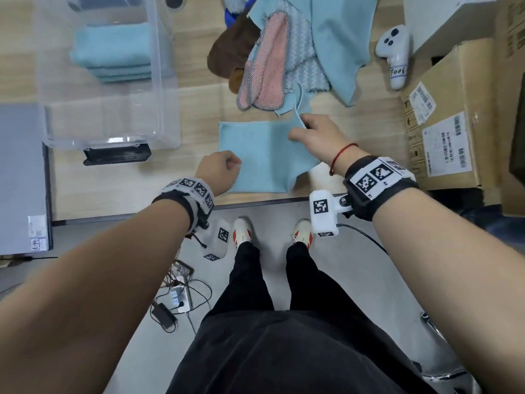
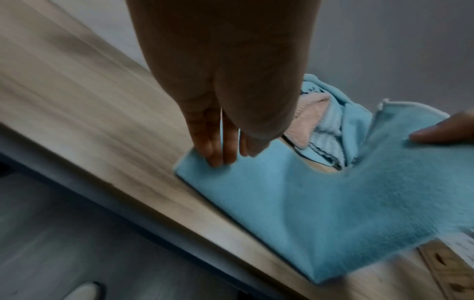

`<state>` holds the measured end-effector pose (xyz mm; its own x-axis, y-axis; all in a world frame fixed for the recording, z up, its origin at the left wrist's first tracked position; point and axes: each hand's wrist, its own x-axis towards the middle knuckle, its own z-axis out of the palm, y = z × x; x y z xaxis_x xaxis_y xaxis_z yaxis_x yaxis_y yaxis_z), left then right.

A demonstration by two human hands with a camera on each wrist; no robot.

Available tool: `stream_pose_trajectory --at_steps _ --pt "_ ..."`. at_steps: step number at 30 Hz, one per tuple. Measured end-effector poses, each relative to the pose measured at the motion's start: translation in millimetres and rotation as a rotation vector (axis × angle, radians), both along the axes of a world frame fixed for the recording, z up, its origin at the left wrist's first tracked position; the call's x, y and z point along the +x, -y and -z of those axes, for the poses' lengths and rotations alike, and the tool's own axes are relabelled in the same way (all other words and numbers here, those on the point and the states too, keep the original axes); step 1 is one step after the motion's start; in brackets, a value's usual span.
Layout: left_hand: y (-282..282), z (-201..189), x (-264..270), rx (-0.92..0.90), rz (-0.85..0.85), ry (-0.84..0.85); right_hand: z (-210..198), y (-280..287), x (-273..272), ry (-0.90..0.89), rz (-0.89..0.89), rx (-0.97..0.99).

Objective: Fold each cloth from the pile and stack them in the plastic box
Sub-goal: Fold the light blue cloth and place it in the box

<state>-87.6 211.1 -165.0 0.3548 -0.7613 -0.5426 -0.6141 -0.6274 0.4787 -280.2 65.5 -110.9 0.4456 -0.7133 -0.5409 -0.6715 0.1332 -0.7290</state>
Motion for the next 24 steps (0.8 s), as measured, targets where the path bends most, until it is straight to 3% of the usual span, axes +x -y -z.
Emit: stream_pose_trajectory --at_steps 4,11,17,20,24 --pt "-12.3 20.2 11.8 0.038 -0.113 -0.228 11.4 -21.1 35.6 -0.069 -0.108 -0.058" --pt "-7.3 18.3 13.1 0.004 -0.347 -0.539 42.1 -54.0 80.4 -0.193 -0.245 -0.133" --pt "-2.8 11.9 16.9 0.051 -0.439 -0.599 51.5 -70.5 91.4 -0.167 -0.272 -0.045" --pt "-2.3 16.3 22.8 0.093 -0.384 -0.536 49.3 -74.9 87.6 -0.079 -0.351 0.027" --pt "-7.4 34.1 30.6 0.061 -0.251 -0.456 53.2 -68.4 66.4 -0.062 -0.451 -0.122"
